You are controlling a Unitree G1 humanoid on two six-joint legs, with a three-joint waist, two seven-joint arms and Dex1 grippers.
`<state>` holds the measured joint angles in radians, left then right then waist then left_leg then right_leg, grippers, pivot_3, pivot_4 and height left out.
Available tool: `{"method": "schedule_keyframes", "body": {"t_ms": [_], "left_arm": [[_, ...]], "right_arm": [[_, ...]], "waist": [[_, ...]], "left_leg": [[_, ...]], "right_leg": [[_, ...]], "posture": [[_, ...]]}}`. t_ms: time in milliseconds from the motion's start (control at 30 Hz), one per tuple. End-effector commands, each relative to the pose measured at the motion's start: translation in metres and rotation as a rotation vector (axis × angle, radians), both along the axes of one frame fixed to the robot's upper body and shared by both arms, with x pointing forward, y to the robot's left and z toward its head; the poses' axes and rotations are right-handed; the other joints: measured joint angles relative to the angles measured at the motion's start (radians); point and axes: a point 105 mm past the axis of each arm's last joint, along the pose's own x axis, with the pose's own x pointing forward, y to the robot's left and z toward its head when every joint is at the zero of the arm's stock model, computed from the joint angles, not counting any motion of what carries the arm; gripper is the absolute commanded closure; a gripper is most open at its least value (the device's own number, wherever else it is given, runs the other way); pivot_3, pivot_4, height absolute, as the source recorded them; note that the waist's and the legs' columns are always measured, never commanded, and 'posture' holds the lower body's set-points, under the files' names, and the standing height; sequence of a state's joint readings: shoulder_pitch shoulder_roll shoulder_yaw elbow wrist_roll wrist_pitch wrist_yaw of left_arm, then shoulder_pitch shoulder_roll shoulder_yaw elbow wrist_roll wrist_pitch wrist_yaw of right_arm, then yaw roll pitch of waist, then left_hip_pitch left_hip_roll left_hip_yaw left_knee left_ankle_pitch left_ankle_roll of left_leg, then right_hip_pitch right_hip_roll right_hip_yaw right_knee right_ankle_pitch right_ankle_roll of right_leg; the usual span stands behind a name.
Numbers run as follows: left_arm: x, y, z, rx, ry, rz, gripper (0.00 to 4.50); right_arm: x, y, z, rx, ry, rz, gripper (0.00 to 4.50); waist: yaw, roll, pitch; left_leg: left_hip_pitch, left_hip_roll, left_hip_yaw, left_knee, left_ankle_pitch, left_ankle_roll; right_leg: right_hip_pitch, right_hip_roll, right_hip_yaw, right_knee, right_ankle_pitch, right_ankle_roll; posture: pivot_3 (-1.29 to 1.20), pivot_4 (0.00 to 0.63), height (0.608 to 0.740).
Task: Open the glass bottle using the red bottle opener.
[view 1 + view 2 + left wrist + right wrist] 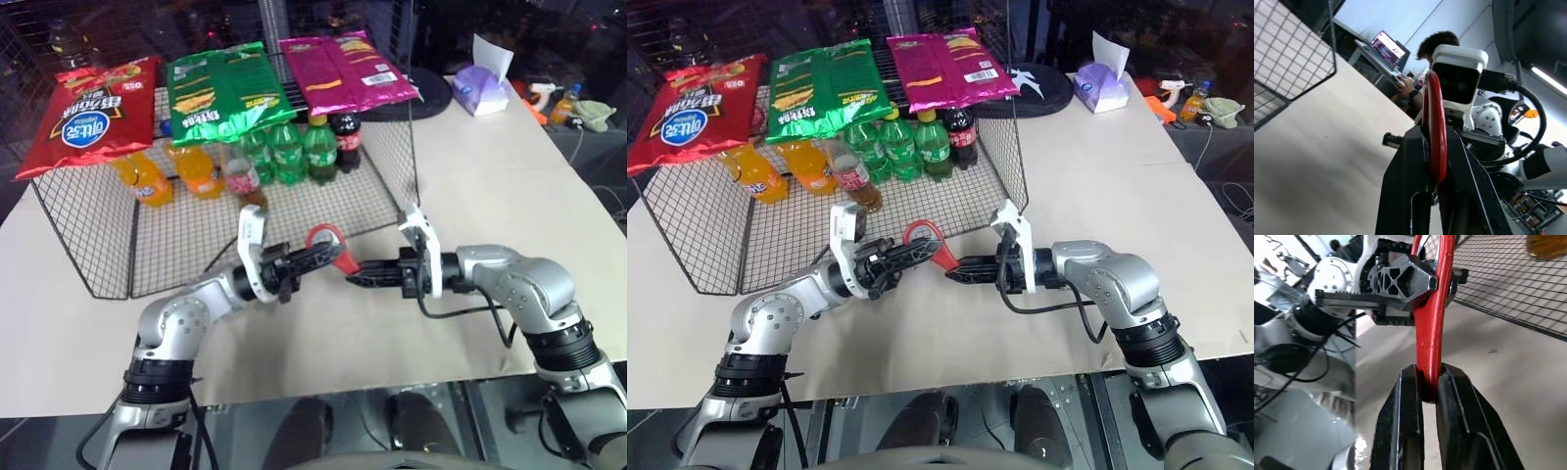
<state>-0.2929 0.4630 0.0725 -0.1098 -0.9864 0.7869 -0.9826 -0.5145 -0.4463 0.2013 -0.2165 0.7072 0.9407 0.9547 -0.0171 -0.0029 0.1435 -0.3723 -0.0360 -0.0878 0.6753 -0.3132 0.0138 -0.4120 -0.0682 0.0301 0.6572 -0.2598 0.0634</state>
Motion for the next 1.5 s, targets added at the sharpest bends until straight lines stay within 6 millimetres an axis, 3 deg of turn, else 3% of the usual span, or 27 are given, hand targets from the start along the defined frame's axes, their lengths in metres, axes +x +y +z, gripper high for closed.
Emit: {"method": "schedule_keyframes", "body": {"t_ms": [33, 333, 467, 500, 533, 567, 667, 800, 1000, 1133, 1267, 1500], "left_arm": [[0.005, 0.003, 0.001, 0.025, -0.020, 0.055, 4.50], [0.004, 0.003, 0.003, 0.013, -0.042, 0.060, 4.50], [0.006, 0.003, 0.004, 0.019, -0.063, 0.073, 2.97], [0.006, 0.003, 0.004, 0.018, -0.069, 0.082, 2.40], [0.008, 0.003, 0.005, 0.016, -0.074, 0.095, 2.30], [0.008, 0.003, 0.005, 0.012, -0.077, 0.104, 1.61], [0.008, 0.003, 0.005, 0.001, -0.076, 0.118, 0.37], [0.003, 0.005, -0.001, 0.023, -0.074, 0.126, 0.37], [-0.006, 0.019, 0.000, 0.046, -0.125, 0.250, 0.37], [-0.004, 0.038, 0.008, 0.122, -0.254, 0.455, 0.37], [0.007, 0.069, 0.020, 0.244, -0.437, 0.756, 0.37], [0.034, 0.110, 0.020, 0.427, -0.587, 1.107, 0.37]], "right_arm": [[-0.014, 0.011, 0.007, 0.012, -0.030, 0.091, 4.45], [-0.017, 0.013, 0.004, 0.015, 0.015, 0.093, 4.45], [-0.017, 0.012, 0.004, 0.016, 0.040, 0.082, 4.50], [-0.016, 0.012, 0.003, 0.015, 0.045, 0.076, 4.50], [-0.016, 0.012, 0.002, 0.015, 0.052, 0.070, 4.50], [-0.016, 0.011, 0.002, 0.018, 0.059, 0.064, 4.50], [-0.013, 0.008, 0.003, 0.035, 0.076, 0.032, 4.50], [-0.004, 0.001, 0.005, 0.054, 0.078, -0.042, 4.50], [0.014, -0.026, 0.003, 0.061, 0.054, -0.220, 4.50], [0.030, -0.053, 0.004, 0.081, -0.019, -0.396, 4.50], [0.044, -0.073, 0.012, 0.115, -0.098, -0.547, 4.50], [0.049, -0.076, 0.017, 0.139, -0.140, -0.624, 4.50]], "waist": [[0.000, 0.000, 0.000], [0.000, 0.000, 0.000], [0.000, 0.000, 0.000], [0.000, 0.000, 0.000], [0.000, 0.000, 0.000], [0.000, 0.000, 0.000], [0.001, 0.000, 0.000], [0.001, 0.000, 0.000], [0.002, 0.000, 0.000], [0.004, 0.000, 0.000], [0.006, 0.000, 0.000], [0.006, 0.000, 0.000]], "left_leg": [[0.000, 0.000, 0.000, 0.000, 0.000, 0.000], [0.000, 0.000, 0.000, 0.000, 0.000, 0.000], [0.000, 0.000, 0.000, 0.000, 0.000, 0.000], [0.000, 0.000, 0.000, 0.000, 0.000, 0.000], [0.000, 0.000, 0.000, 0.000, 0.000, 0.000], [0.000, 0.000, 0.000, 0.000, 0.000, 0.000], [-0.001, 0.000, -0.001, 0.000, 0.000, 0.000], [-0.001, 0.000, -0.001, 0.001, 0.000, 0.000], [-0.001, 0.000, -0.001, 0.001, 0.000, 0.000], [-0.001, 0.000, 0.000, 0.001, 0.000, 0.000], [-0.002, 0.000, 0.000, 0.001, 0.000, 0.000], [-0.002, 0.000, 0.000, 0.001, 0.000, 0.000]], "right_leg": [[0.000, 0.000, 0.000, 0.000, 0.000, 0.000], [0.000, 0.000, 0.000, 0.000, 0.000, 0.000], [0.000, 0.000, 0.000, 0.000, 0.000, 0.000], [0.000, -0.001, 0.000, 0.000, 0.000, 0.000], [0.000, -0.001, 0.000, 0.000, 0.000, 0.000], [0.000, -0.001, 0.000, 0.000, 0.000, 0.000], [0.000, -0.002, 0.000, 0.000, 0.000, 0.000], [0.000, -0.002, 0.000, 0.000, 0.000, 0.000], [0.000, -0.002, 0.000, 0.000, 0.000, 0.000], [0.000, -0.003, 0.000, 0.000, 0.000, 0.000], [-0.001, -0.002, 0.000, 0.000, 0.000, 0.000], [-0.001, -0.001, 0.000, 0.000, 0.000, 0.000]], "posture": [[0.00, 0.150, 0.740], [0.00, 0.150, 0.740], [0.00, 0.150, 0.740], [0.00, 0.150, 0.740], [0.00, 0.150, 0.740], [0.00, 0.150, 0.740], [0.00, 0.150, 0.740], [0.00, 0.150, 0.740], [0.00, 0.150, 0.740], [0.00, 0.150, 0.740], [0.00, 0.150, 0.740], [0.00, 0.150, 0.740]]}}
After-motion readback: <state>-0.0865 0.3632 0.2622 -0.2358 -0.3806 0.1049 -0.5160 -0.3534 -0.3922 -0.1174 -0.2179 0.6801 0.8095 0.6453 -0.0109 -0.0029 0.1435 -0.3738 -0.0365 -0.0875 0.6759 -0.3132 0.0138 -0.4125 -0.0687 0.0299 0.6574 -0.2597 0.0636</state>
